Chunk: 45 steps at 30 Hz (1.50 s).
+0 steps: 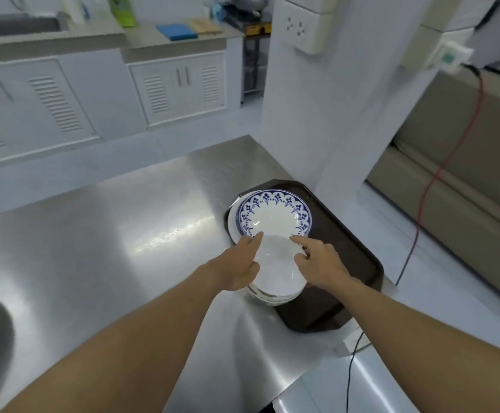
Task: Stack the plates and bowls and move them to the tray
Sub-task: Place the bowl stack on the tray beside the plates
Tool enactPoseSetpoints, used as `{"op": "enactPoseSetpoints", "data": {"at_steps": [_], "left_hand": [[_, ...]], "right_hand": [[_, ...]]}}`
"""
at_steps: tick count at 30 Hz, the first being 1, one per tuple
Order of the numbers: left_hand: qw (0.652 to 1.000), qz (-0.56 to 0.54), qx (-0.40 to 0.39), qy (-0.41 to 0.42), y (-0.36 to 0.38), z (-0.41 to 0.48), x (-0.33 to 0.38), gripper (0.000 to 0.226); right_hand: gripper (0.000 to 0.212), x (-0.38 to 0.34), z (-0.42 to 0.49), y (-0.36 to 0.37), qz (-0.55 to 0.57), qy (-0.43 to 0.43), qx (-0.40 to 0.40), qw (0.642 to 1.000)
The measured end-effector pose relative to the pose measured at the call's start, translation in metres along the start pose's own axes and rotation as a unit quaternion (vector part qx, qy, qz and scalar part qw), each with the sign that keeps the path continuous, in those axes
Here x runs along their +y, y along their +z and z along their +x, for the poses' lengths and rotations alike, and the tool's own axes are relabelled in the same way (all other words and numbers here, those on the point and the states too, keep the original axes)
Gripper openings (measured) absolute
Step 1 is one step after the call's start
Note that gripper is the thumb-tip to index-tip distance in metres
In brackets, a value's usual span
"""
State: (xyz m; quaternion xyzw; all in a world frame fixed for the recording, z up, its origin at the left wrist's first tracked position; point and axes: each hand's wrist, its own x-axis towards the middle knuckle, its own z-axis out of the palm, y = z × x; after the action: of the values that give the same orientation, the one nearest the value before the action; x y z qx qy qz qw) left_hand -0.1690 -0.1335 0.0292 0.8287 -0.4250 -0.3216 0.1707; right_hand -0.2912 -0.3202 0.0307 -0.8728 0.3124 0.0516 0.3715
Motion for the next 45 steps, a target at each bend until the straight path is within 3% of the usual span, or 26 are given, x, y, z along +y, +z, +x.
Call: {"op": "enactPoseSetpoints", "data": {"at_steps": [8,23,27,34,38,45], "left_hand": [[0.999,0.019,-0.032,0.027,0.032,0.035,0.028,0.076],[0.997,0.035,-0.043,0.046,0.030,0.056,0.028,0.078],[0.999,0.028,-0.007,0.030,0.008,0.051,0.025,0.072],[0.987,0.134,0.092,-0.010,-0.043,0.027,0.007,0.068],[0.968,0.194,0.140,-0.076,-0.065,0.010,-0.011,0.067],[0.943,0.209,0.170,-0.196,-0.100,-0.034,-0.053,0.068]], "right_hand": [[0.051,0.043,-0.007,-0.022,-0.014,0.041,0.040,0.998],[0.057,0.057,0.010,-0.026,-0.045,0.067,0.008,0.997],[0.061,0.034,0.020,-0.035,-0.062,0.024,0.007,0.998],[0.059,-0.018,0.044,-0.036,-0.125,-0.084,0.007,0.989],[0.067,-0.050,0.062,-0.028,-0.231,-0.112,0.002,0.967],[0.086,-0.109,0.082,-0.006,-0.287,-0.184,-0.007,0.940]]}}
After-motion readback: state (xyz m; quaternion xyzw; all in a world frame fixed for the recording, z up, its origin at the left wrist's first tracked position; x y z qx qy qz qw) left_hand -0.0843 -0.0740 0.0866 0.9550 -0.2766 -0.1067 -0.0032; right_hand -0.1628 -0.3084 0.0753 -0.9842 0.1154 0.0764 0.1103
